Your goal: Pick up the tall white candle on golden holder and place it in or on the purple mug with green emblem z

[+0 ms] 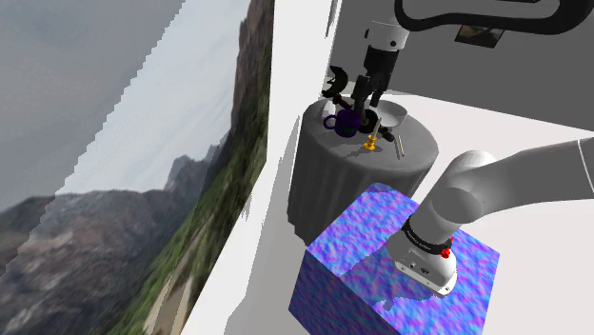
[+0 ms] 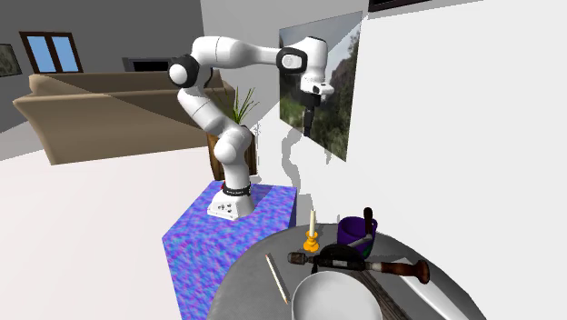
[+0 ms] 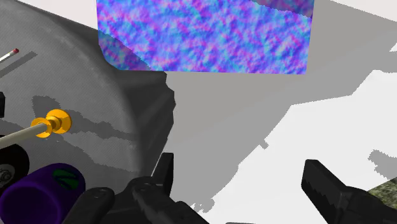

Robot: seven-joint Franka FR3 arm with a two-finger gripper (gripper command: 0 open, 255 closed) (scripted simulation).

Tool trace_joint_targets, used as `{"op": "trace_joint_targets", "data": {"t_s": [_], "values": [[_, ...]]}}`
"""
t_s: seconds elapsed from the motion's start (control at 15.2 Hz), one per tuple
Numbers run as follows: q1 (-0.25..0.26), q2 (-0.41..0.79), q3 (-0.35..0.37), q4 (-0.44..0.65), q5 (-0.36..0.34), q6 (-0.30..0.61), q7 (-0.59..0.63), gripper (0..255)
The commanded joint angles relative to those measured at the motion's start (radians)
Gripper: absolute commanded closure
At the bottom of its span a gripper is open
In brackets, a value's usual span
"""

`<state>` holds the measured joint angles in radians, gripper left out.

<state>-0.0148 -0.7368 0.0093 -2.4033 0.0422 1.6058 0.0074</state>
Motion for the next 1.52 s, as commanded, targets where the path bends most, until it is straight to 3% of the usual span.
{"op": "trace_joint_targets", "data": {"t_s": [0.0,0.79,1.19,1.45], "values": [[0.0,0.0,0.0,0.0,0.0,0.0,0.0,0],[-0.138,-0.124,-0.244,-0.327,-0.179,0.42,-0.236,0],[-0.201,-0.052,-0.413,-0.405,-0.253,0.681,-0.376,0],[-0.202,0.05,-0.552,-0.417,-0.27,0.869,-0.488,0]]}}
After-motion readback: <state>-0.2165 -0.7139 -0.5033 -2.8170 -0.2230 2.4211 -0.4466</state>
